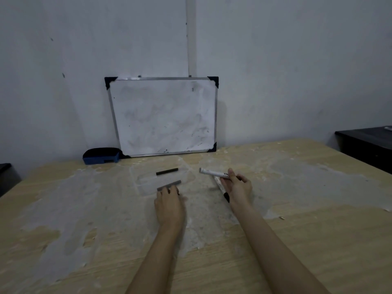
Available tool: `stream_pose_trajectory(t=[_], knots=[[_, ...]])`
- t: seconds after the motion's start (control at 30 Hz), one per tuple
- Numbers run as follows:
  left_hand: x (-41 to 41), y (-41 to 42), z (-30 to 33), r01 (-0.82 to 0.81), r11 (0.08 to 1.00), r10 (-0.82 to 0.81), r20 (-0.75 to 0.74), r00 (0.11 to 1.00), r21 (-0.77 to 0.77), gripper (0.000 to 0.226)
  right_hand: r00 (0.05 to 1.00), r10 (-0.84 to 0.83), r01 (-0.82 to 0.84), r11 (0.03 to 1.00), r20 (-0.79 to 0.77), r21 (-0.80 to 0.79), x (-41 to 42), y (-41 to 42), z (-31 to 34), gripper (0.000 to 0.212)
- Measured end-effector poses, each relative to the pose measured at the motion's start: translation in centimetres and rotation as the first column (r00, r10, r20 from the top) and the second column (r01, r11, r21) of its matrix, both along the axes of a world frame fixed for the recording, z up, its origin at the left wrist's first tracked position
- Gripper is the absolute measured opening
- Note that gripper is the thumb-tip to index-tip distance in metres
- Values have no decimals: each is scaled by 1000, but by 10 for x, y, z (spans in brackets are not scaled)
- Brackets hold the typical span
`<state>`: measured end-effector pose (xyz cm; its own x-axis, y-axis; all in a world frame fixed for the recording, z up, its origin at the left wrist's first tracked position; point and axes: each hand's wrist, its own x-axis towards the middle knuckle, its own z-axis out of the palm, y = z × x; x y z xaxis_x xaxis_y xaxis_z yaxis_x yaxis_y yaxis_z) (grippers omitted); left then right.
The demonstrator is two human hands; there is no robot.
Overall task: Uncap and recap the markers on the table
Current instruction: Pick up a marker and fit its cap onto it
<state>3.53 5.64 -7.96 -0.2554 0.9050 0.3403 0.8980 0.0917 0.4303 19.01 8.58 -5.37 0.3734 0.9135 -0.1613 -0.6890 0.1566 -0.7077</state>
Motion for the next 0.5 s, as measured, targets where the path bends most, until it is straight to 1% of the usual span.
stream_pose_trajectory(t=[0.03,0.07,0.1,0.17,0.23,0.3,0.4,0.5], knots=[[0,0,1,38,999,-40,62,997,38,19,996,-23,23,1000,82,-2,0,0,-3,29],[1,-1,2,77,993,-91,161,983,91,17,985,-44,43,999,166,7,1,-1,-5,30],[2,-3,5,112,982,-151,284,947,149,15,969,-59,55,998,241,23,1,-1,-7,31],[6,-8,11,145,960,-251,502,828,241,13,941,-65,48,997,333,60,1,-2,-9,32],[10,-11,15,146,949,-295,622,725,279,13,929,-56,22,995,366,97,-2,-3,-8,32],[11,-12,18,143,948,-303,662,686,285,14,926,-48,2,992,373,123,-4,-1,-8,32],[10,-11,18,147,951,-299,683,666,273,14,941,-35,-13,990,337,141,-6,-1,-9,32],[9,-9,16,114,955,-280,716,640,273,13,951,-15,-30,990,310,140,-8,-3,-7,32]])
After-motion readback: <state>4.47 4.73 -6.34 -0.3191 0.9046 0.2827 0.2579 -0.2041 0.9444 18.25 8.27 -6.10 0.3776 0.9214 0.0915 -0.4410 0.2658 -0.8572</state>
